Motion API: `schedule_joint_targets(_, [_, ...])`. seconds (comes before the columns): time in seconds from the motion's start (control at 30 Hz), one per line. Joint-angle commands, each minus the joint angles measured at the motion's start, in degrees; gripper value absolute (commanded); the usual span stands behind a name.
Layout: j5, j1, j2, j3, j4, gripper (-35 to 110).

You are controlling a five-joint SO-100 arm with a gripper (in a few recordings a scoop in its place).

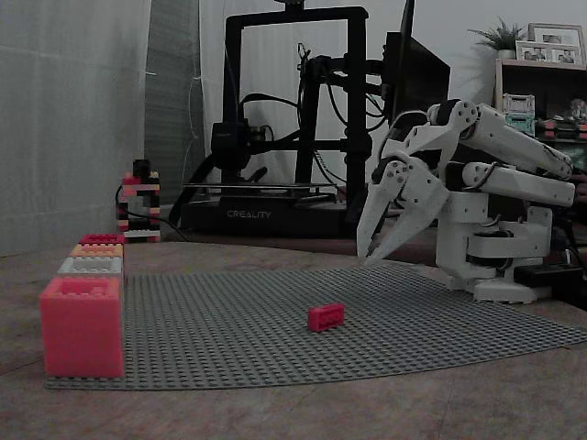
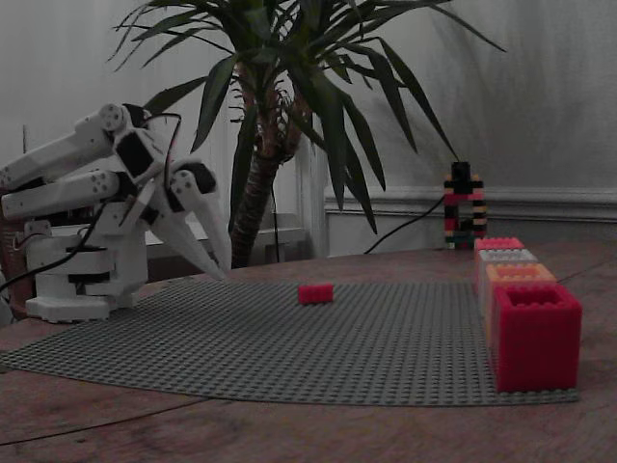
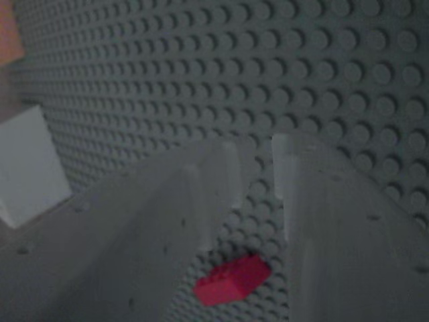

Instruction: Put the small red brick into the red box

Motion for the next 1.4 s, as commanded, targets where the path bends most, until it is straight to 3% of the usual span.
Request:
schedule_joint_targets(0.0, [3.96,0.26,0.79,-0.18,1.14,0])
schedule_joint_targets(0.53, [3.78,0.26,0.62,-0.18,1.14,0])
schedule_joint_targets(0.77, [-4.22,0.18,-11.87,-3.08,-9.4,0])
schedule_joint_targets(0.87, [-17.75,0.18,-19.69,-8.26,-14.94,0])
schedule_joint_targets(1.03, [-29.18,-0.53,-35.77,-22.5,-18.02,0])
schedule_joint_targets(1.07, [-37.27,-0.97,-38.32,-25.31,-18.02,0])
schedule_joint_targets(1.37, [-64.51,-6.15,-59.59,-45.44,-9.49,1])
